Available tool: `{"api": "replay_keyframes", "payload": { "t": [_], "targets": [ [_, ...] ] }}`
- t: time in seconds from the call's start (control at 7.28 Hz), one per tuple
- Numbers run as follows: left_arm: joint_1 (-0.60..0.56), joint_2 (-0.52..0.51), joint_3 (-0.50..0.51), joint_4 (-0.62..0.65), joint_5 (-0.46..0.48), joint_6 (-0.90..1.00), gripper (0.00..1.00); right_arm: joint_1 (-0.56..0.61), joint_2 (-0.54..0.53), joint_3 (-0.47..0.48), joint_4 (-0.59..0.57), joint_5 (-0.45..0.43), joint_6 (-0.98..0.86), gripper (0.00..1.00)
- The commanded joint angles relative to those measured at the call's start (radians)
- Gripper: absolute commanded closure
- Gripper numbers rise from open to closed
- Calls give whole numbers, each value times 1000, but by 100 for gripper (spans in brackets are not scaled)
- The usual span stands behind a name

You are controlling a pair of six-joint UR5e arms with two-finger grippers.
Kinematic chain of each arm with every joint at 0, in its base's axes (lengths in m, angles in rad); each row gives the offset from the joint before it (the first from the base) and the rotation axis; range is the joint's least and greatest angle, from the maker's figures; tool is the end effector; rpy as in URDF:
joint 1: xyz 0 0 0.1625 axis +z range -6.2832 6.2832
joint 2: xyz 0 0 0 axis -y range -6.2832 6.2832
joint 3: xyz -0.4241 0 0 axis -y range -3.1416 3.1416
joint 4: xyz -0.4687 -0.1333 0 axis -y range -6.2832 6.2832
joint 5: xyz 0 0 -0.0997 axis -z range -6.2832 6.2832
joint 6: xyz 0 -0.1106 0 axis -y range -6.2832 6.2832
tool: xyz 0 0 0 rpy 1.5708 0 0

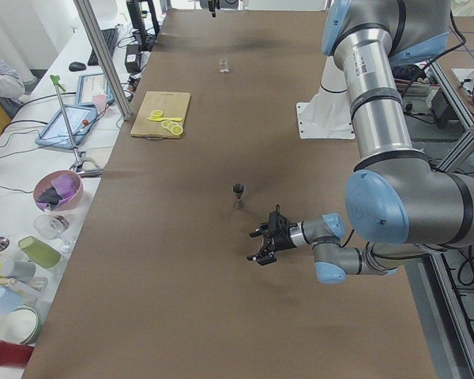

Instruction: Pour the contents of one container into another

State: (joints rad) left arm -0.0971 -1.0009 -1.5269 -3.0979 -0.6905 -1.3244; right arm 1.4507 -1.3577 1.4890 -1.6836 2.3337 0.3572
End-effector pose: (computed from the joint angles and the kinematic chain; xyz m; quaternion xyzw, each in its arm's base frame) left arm 0.2485 -0.2438 0.7537 0.4450 0.3277 -0.1268 0.8237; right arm -0.0221 -0.6576 0.5937 -0.0797 -0.3637 0.1064 0.9220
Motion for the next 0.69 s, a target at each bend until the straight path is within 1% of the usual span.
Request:
{"api": "replay_keyframes", "payload": {
  "t": [0.0,0.14,0.27,0.41,0.55],
  "targets": [
    [-140,-28,-1,-166,-194,173,1,75,-99,71,-4,47,-6,0],
    [-215,-68,-1,-183,-292,188,1,129,-124,98,-7,56,-10,0],
    [-337,-126,1,-185,-455,191,1,144,-124,103,-7,52,-12,0],
    [-513,-175,4,-179,-697,192,1,143,-123,103,-5,41,-12,0],
    [-623,-211,23,-171,-884,192,1,145,-117,103,-5,42,-10,0]
  ]
}}
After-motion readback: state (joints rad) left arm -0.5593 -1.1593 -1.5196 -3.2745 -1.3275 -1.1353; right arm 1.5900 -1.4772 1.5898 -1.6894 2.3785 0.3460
